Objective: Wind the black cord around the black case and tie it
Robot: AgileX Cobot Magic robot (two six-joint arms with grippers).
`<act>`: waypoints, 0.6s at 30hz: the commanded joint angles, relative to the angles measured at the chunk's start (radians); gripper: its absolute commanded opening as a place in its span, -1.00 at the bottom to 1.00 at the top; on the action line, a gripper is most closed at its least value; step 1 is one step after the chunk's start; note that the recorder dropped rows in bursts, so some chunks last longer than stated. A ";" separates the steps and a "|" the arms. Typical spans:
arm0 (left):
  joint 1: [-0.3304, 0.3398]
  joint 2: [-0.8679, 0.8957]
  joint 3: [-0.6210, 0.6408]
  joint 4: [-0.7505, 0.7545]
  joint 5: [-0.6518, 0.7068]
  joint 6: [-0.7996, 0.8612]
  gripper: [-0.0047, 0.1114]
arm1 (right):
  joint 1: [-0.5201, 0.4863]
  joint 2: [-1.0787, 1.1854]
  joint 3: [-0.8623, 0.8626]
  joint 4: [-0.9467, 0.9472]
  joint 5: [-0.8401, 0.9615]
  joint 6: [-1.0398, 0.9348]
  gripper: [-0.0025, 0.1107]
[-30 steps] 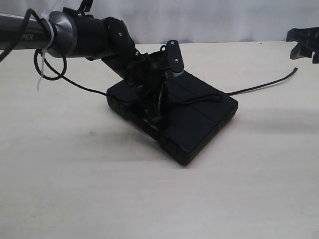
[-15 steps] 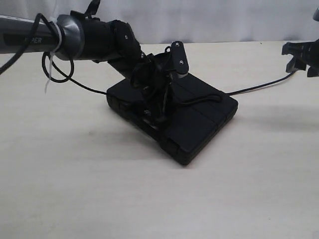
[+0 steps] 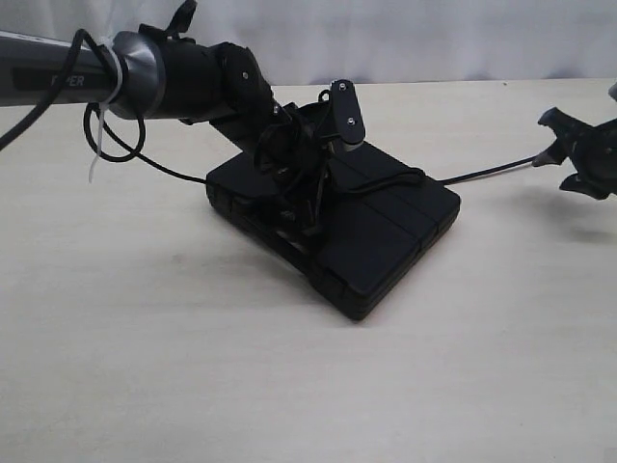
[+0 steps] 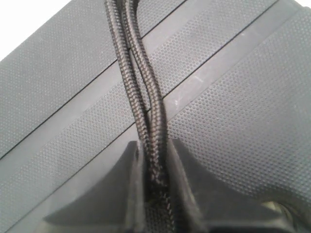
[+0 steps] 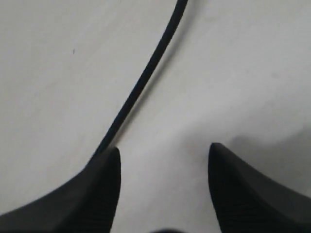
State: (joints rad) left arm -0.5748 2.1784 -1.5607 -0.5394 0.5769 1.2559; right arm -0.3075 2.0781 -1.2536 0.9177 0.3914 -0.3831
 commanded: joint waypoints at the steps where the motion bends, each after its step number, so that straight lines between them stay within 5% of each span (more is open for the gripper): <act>1: -0.004 0.007 0.002 0.005 -0.013 -0.003 -0.92 | -0.003 0.069 -0.058 0.170 -0.084 -0.110 -0.05; 14: -0.007 0.007 0.002 0.005 -0.006 0.015 -0.92 | -0.003 0.315 -0.313 0.218 -0.012 -0.103 -0.05; 18: -0.007 0.007 0.002 0.005 -0.006 0.015 -0.92 | -0.003 0.379 -0.366 0.218 0.052 -0.113 -0.35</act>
State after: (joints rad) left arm -0.5748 2.1784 -1.5607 -0.5394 0.5687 1.2649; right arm -0.3081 2.3910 -1.6188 1.1614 0.3888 -0.4840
